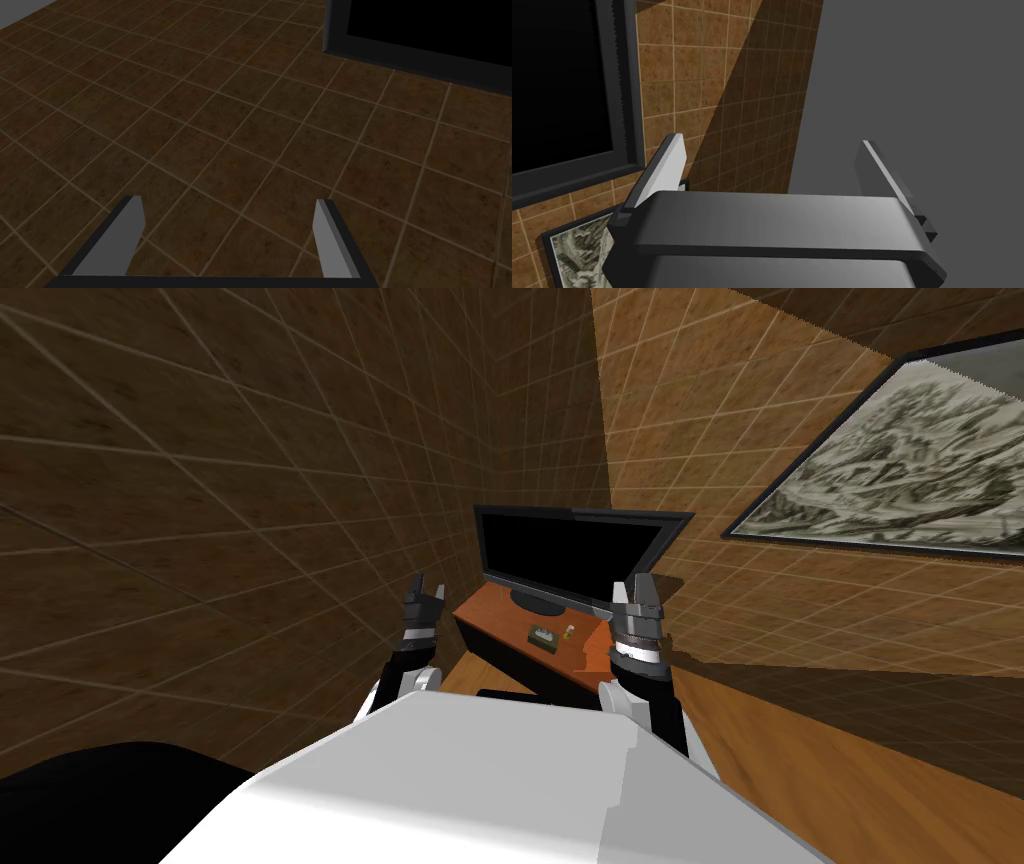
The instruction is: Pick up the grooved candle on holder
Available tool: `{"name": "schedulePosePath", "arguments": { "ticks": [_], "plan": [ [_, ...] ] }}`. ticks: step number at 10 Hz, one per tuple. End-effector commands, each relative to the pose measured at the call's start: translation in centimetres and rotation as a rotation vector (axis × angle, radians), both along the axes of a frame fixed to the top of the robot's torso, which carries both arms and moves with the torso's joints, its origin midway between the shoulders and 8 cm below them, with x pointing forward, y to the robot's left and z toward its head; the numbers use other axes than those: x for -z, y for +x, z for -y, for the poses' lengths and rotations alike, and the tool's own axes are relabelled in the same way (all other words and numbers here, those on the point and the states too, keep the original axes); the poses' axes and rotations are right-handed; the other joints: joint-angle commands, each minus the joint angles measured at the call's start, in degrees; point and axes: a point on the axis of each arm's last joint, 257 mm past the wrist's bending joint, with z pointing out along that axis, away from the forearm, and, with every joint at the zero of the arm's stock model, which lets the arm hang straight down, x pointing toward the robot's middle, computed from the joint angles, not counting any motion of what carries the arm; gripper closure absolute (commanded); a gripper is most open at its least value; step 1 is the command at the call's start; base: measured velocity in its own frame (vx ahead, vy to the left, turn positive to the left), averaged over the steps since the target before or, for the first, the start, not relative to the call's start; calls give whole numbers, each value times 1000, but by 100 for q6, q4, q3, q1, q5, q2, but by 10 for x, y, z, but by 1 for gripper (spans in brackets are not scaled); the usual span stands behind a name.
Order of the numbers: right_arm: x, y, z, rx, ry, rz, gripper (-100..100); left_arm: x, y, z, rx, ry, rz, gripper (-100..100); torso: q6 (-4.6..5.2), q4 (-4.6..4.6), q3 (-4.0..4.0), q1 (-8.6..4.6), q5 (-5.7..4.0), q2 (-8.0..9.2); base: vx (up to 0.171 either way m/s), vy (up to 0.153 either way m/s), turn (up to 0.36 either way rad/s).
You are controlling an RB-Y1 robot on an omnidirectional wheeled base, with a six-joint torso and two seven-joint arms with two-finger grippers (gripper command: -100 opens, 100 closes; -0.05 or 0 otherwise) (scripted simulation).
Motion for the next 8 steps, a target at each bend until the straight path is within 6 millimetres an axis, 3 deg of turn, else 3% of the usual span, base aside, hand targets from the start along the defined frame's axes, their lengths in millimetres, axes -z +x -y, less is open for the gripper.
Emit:
{"name": "schedulePosePath", "arguments": {
  "ticks": [1, 8],
  "plan": [
    [14, 12, 1, 13, -43, -41, -100, 0, 0, 0, 0, 0, 0, 0, 0, 0, 0, 0, 0, 0, -35, -65, 82],
    [88, 64, 8, 78, -242, -233, -100, 0, 0, 0, 0, 0, 0, 0, 0, 8, 20, -45, -10, 35, -80, -103, 103]
  ]
}}
